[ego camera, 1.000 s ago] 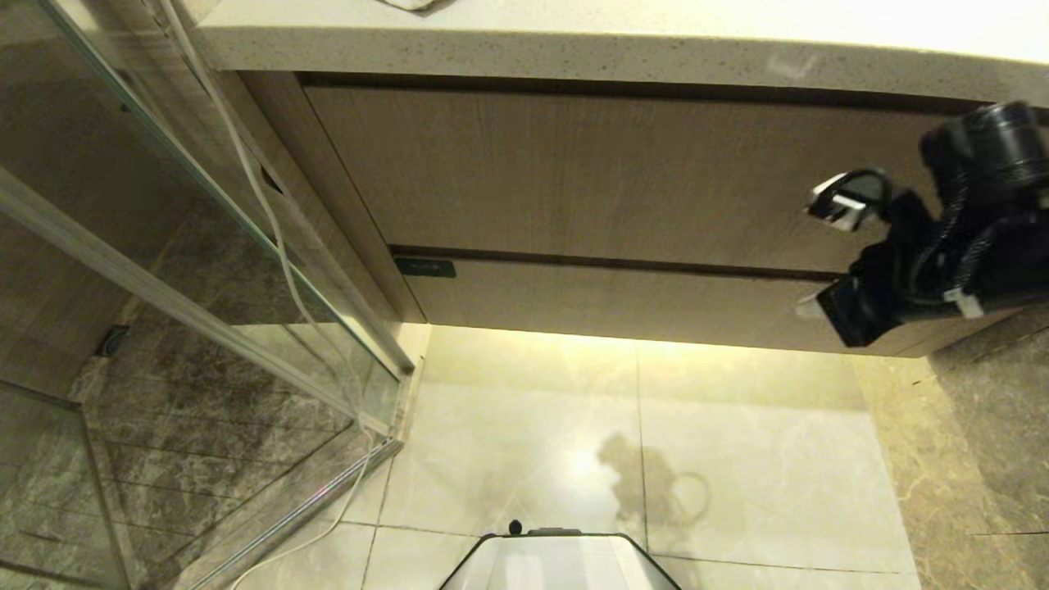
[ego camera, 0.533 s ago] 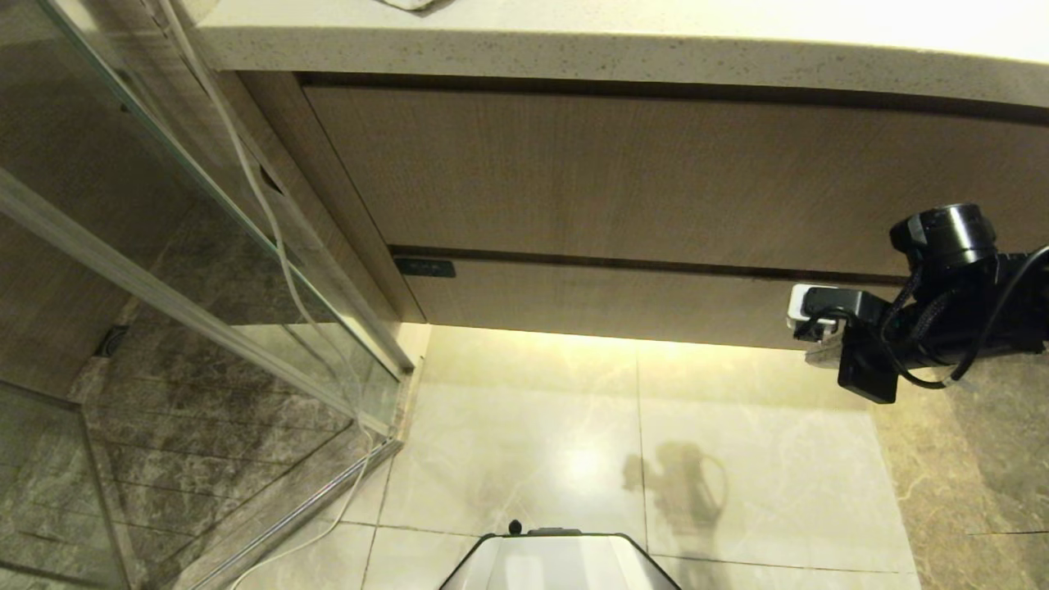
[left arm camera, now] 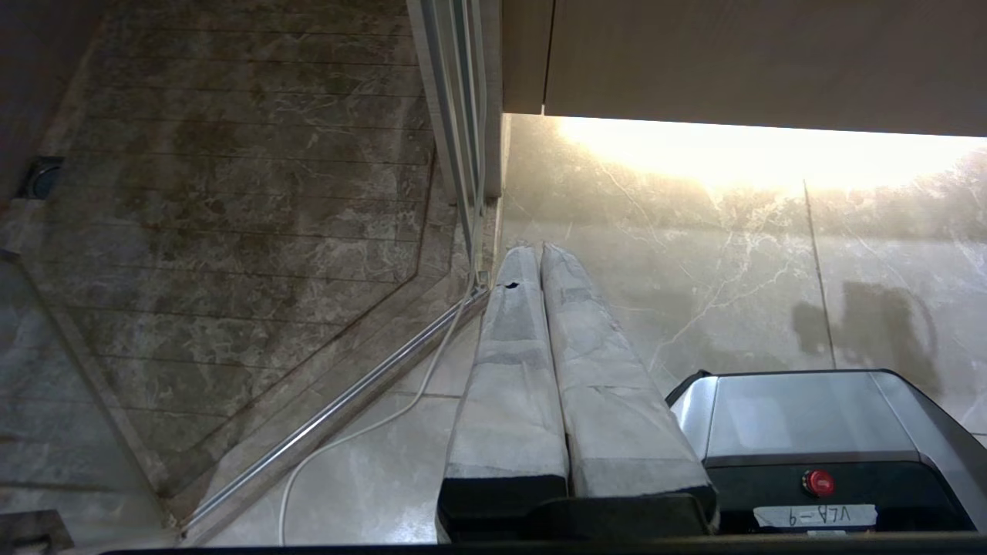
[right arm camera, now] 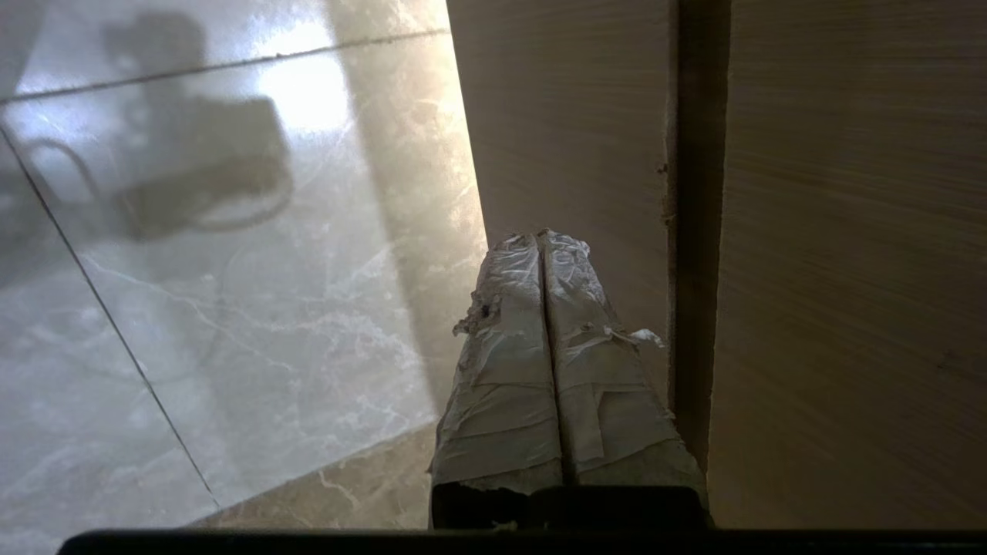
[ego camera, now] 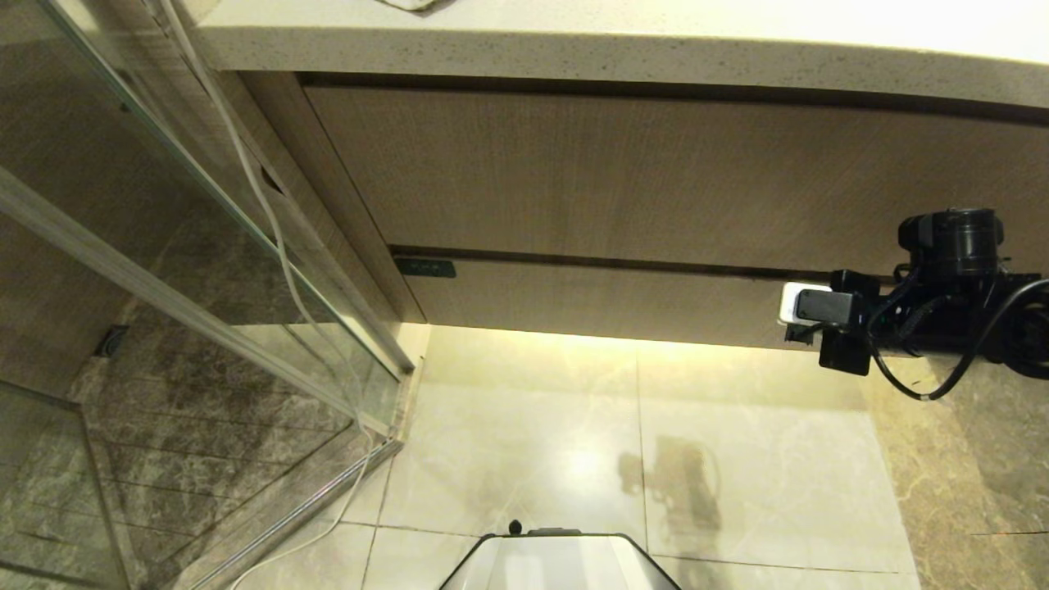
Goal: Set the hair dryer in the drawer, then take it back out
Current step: Pull open the drawer
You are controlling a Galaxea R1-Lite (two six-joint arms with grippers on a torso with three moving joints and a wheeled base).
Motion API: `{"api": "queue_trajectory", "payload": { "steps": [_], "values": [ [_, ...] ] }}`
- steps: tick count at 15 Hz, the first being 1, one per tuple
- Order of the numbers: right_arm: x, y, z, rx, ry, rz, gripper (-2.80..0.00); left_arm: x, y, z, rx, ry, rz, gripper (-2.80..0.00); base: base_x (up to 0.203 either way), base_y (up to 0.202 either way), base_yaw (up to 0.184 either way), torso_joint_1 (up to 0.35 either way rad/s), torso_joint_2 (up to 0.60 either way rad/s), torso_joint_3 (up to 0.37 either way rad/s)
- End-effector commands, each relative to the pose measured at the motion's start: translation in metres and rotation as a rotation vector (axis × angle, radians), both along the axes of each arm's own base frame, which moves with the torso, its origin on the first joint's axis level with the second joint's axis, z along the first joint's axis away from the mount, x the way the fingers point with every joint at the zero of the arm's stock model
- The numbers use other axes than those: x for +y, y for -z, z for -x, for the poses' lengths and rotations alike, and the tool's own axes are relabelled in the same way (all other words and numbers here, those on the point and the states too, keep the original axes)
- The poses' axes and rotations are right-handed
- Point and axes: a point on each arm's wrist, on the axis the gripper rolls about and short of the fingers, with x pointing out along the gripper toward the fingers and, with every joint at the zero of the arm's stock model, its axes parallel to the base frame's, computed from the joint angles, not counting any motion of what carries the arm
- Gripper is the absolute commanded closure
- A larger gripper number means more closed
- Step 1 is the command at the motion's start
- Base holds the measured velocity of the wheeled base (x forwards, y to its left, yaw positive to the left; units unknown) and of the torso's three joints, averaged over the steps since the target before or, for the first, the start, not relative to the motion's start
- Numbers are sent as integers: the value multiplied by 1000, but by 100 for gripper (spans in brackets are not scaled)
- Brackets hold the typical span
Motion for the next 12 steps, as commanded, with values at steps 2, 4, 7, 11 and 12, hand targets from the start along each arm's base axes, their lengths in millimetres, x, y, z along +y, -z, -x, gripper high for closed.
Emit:
{"api": "queue_trajectory", "payload": {
  "steps": [2, 4, 7, 11, 12],
  "values": [
    [2, 8, 4, 30, -30, 34, 0, 0, 0, 0, 0, 0, 0, 0, 0, 0, 0, 0, 0, 0],
    [1, 11, 5, 32, -63, 89, -280, 0, 0, 0, 0, 0, 0, 0, 0, 0, 0, 0, 0, 0],
    [1, 29, 4, 64, -100, 94, -280, 0, 0, 0, 0, 0, 0, 0, 0, 0, 0, 0, 0, 0],
    [4, 39, -24, -98, -106, 105, -280, 0, 0, 0, 0, 0, 0, 0, 0, 0, 0, 0, 0, 0],
    [5, 41, -30, -144, -106, 106, -280, 0, 0, 0, 1, 0, 0, 0, 0, 0, 0, 0, 0, 0]
  ]
}}
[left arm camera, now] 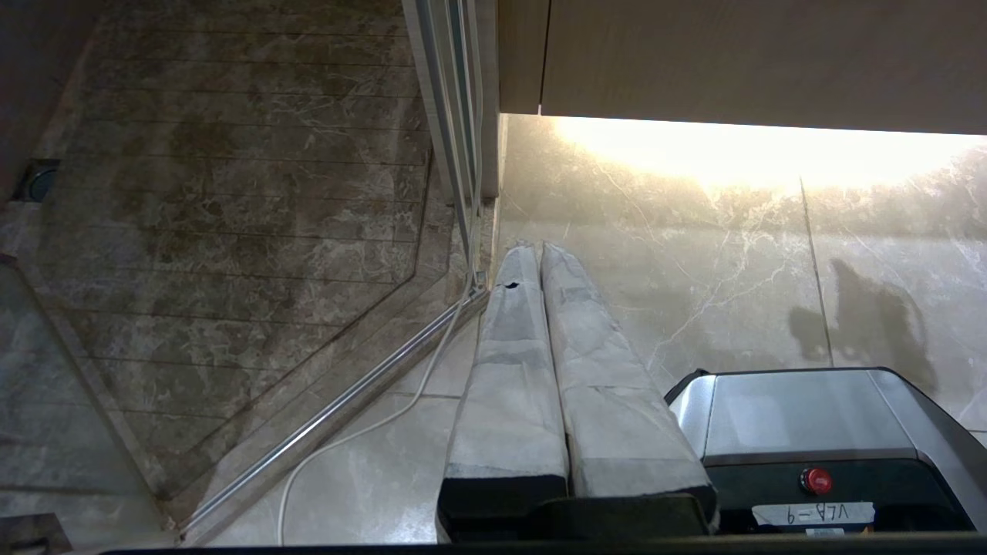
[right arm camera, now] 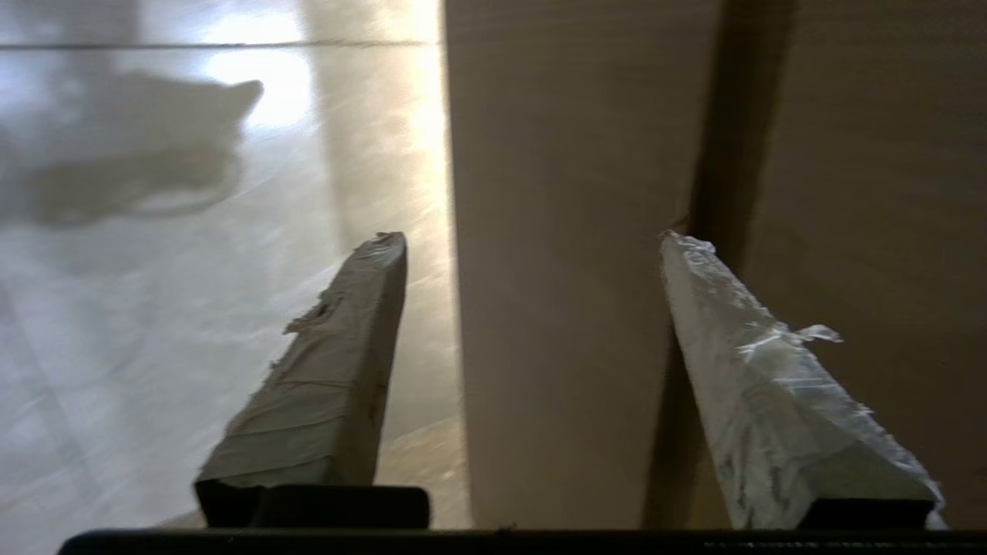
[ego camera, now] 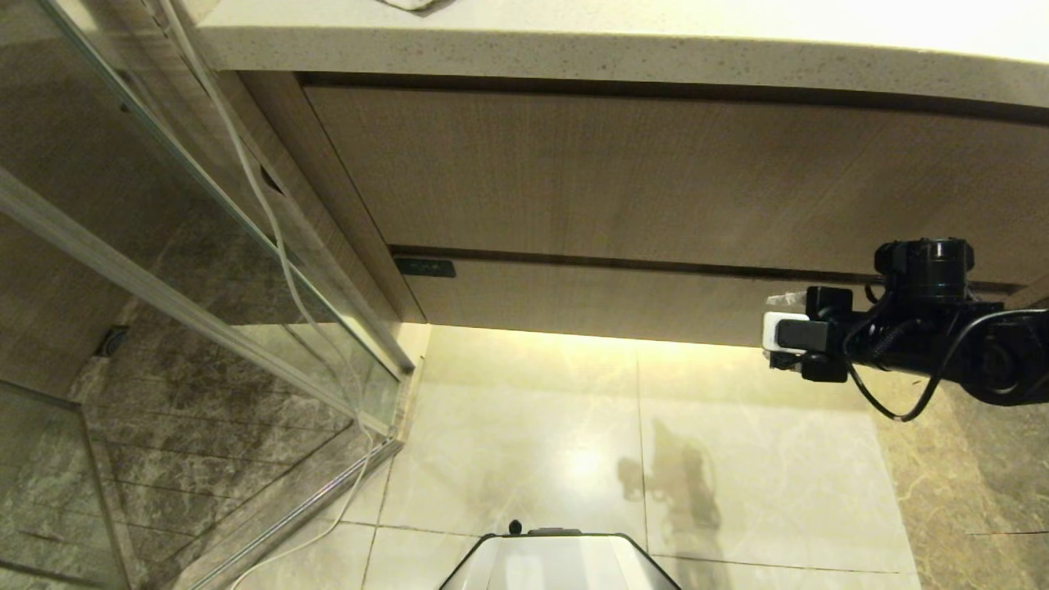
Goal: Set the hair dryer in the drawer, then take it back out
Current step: Pull open the drawer
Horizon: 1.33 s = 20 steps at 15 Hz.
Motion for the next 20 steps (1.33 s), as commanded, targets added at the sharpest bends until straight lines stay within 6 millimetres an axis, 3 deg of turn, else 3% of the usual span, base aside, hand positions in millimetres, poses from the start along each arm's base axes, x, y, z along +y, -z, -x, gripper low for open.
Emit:
{"api": "queue_trajectory", "payload": {
  "steps": [1, 13, 20],
  "values": [
    [1, 15, -13, -45, -3, 3, -280, 0, 0, 0, 1, 0, 0, 0, 0, 0, 0, 0, 0, 0],
    [-7, 49, -41, -94, 60, -81, -280, 0, 0, 0, 0, 0, 0, 0, 0, 0, 0, 0, 0, 0],
    [-7, 60, -73, -150, 103, -150, -280, 0, 0, 0, 0, 0, 0, 0, 0, 0, 0, 0, 0, 0]
  ]
}}
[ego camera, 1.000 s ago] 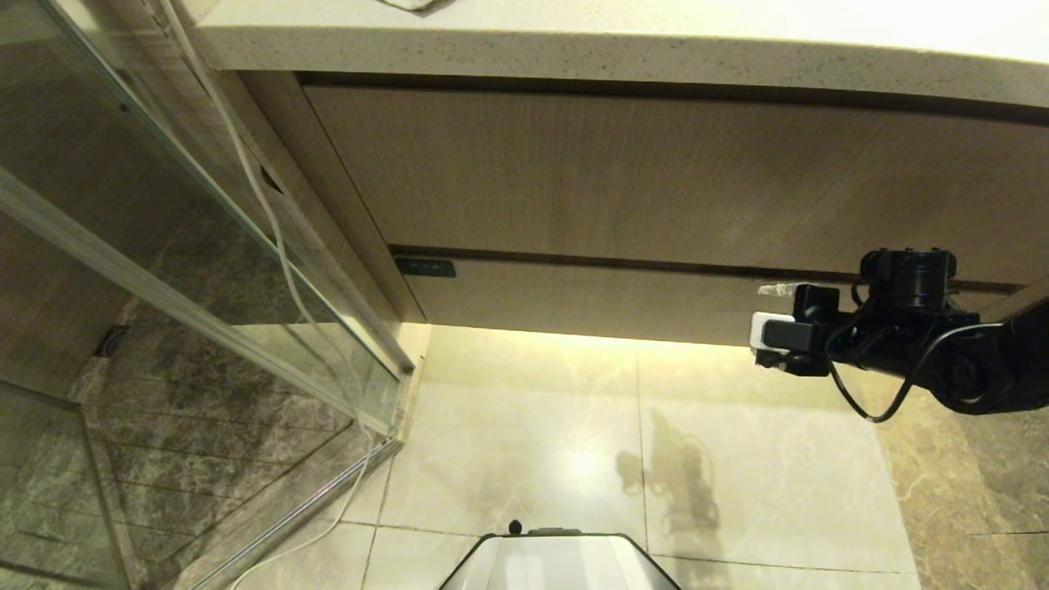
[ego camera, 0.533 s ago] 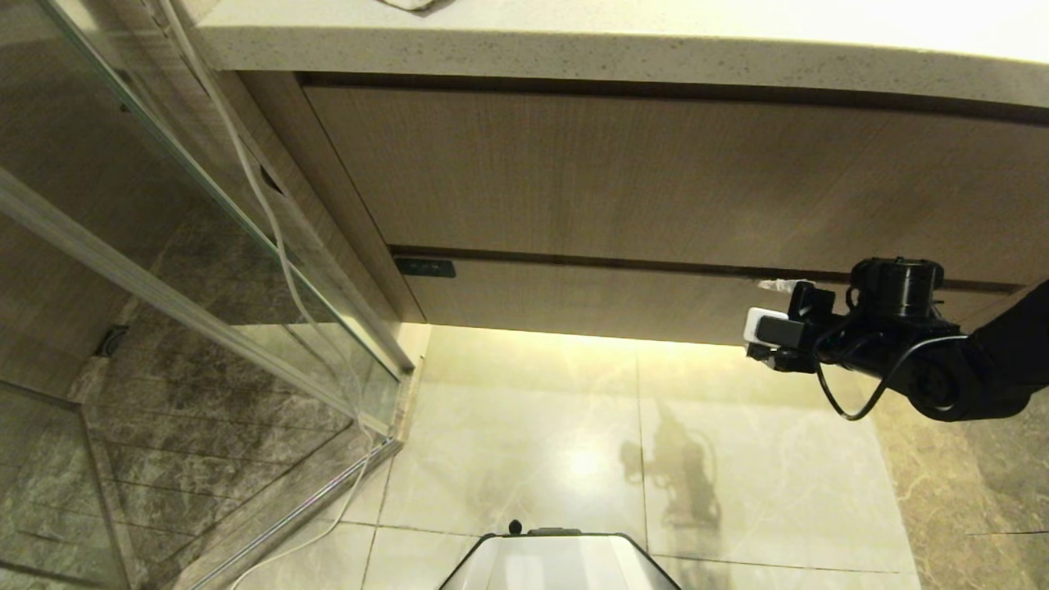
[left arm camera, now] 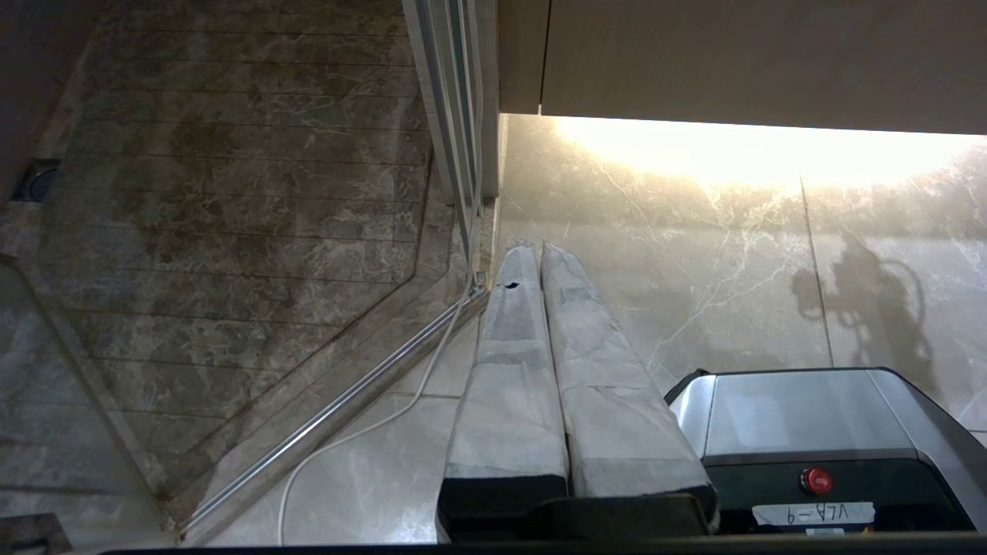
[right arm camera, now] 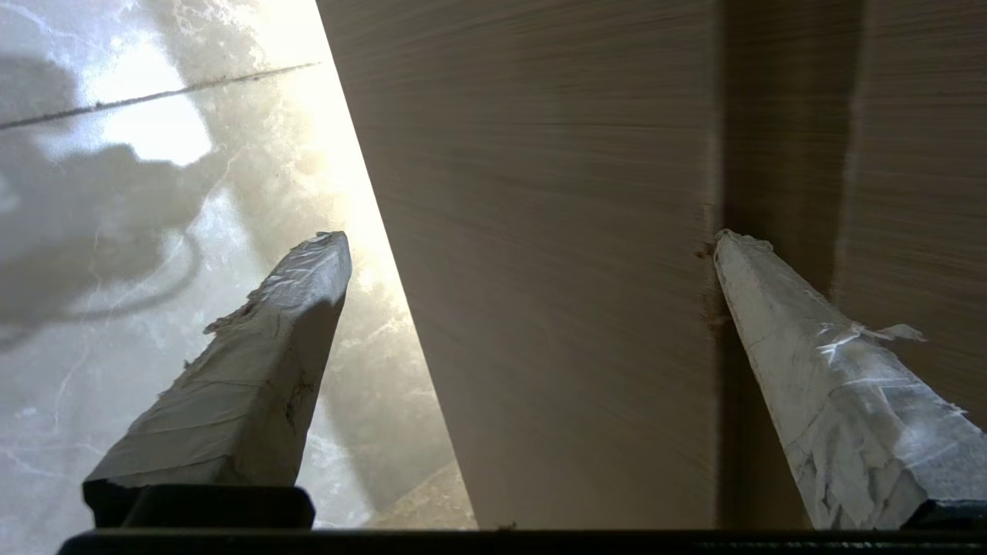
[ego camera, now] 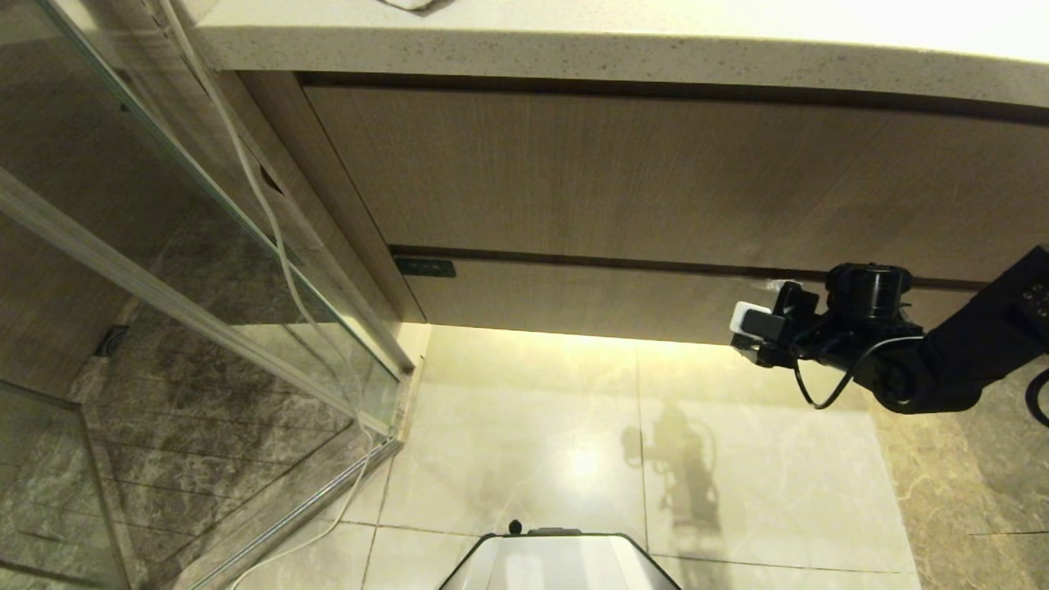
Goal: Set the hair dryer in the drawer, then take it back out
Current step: Pull open the drawer
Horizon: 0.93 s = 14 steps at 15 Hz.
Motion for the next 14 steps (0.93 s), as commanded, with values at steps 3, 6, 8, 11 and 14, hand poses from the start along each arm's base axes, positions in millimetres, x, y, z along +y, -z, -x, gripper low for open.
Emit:
{"api": "queue_trajectory", "payload": {
  "steps": [3, 6, 8, 11, 14],
  "values": [
    [2, 5, -13, -81, 0, -30, -280, 0, 0, 0, -1, 0, 0, 0, 0, 0, 0, 0, 0, 0],
    [2, 8, -17, -96, -2, -29, -280, 0, 0, 0, 1, 0, 0, 0, 0, 0, 0, 0, 0, 0],
    [2, 14, -19, -83, 1, -25, -280, 0, 0, 0, -1, 0, 0, 0, 0, 0, 0, 0, 0, 0],
    [1, 23, -27, -78, -1, -24, -280, 0, 0, 0, 1, 0, 0, 0, 0, 0, 0, 0, 0, 0],
    [-1, 25, -35, -97, 2, -30, -280, 0, 0, 0, 1, 0, 0, 0, 0, 0, 0, 0, 0, 0]
  ]
}}
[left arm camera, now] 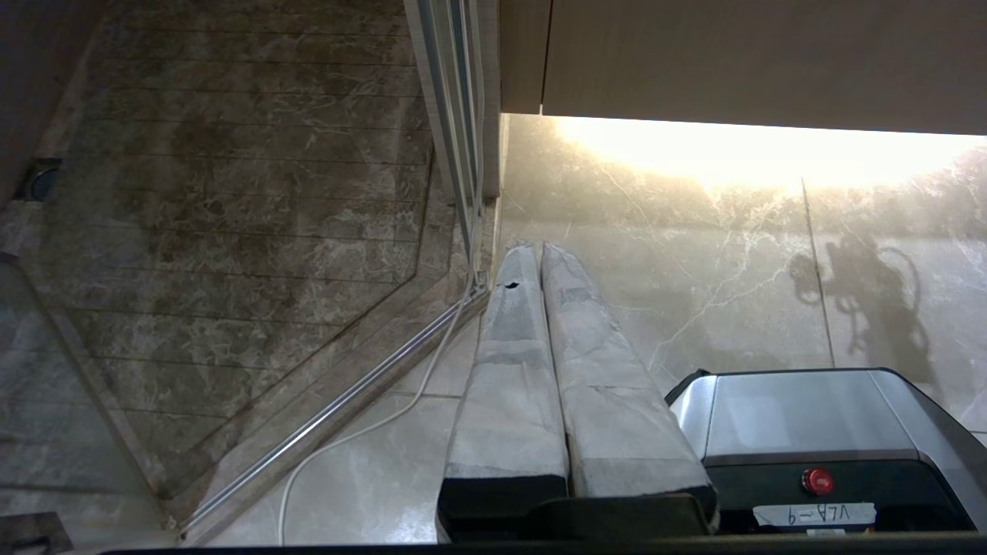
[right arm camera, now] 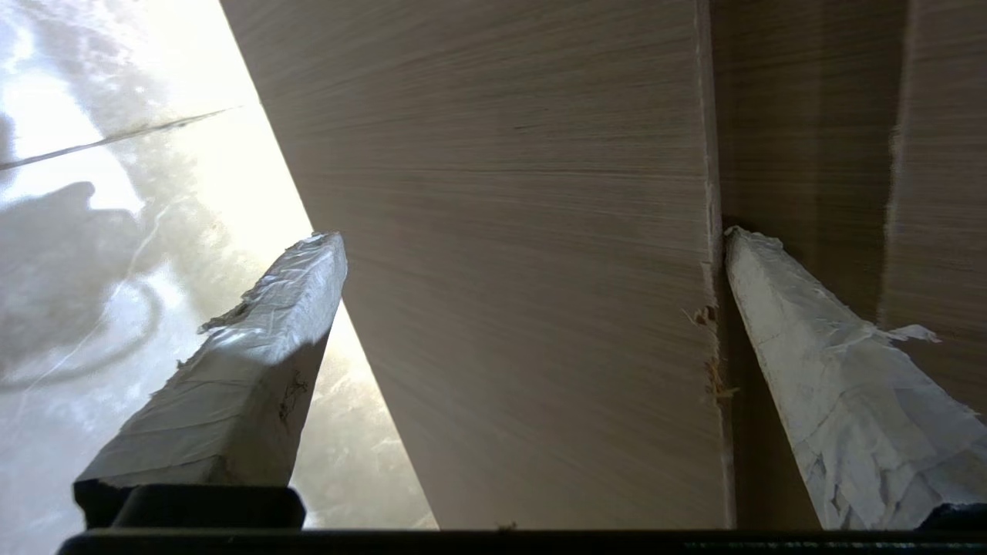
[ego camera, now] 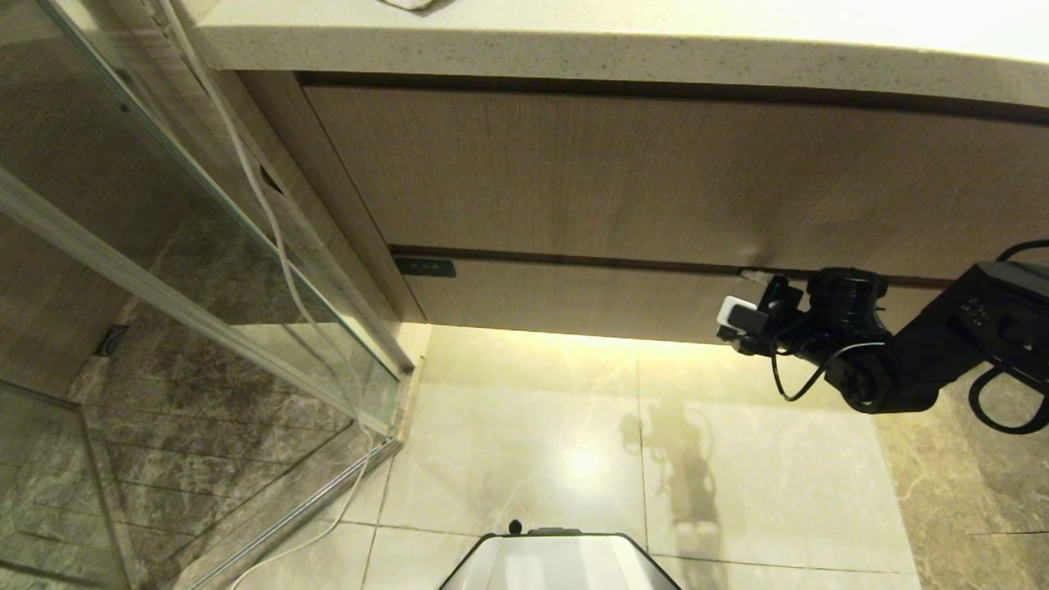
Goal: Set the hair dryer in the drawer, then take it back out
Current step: Pull open the drawer
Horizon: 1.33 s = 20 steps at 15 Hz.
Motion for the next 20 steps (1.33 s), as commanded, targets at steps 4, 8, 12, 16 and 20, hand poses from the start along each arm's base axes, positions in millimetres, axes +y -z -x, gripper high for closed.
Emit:
{"api": "queue_trajectory", "payload": {
  "steps": [4, 8, 12, 16, 20],
  "values": [
    [-9, 17, 6, 97, 21, 10, -280, 0, 0, 0, 0, 0, 0, 0, 0, 0, 0, 0, 0, 0],
    [-10, 7, 29, 290, 27, 11, -280, 0, 0, 0, -1, 0, 0, 0, 0, 0, 0, 0, 0, 0],
    [-10, 5, 42, 354, 70, 22, -280, 0, 0, 0, 1, 0, 0, 0, 0, 0, 0, 0, 0, 0],
    [-10, -16, 55, 318, 60, 17, -280, 0, 0, 0, -1, 0, 0, 0, 0, 0, 0, 0, 0, 0],
    [-11, -23, 70, 291, -129, -39, -280, 0, 0, 0, 0, 0, 0, 0, 0, 0, 0, 0, 0, 0]
  ]
}}
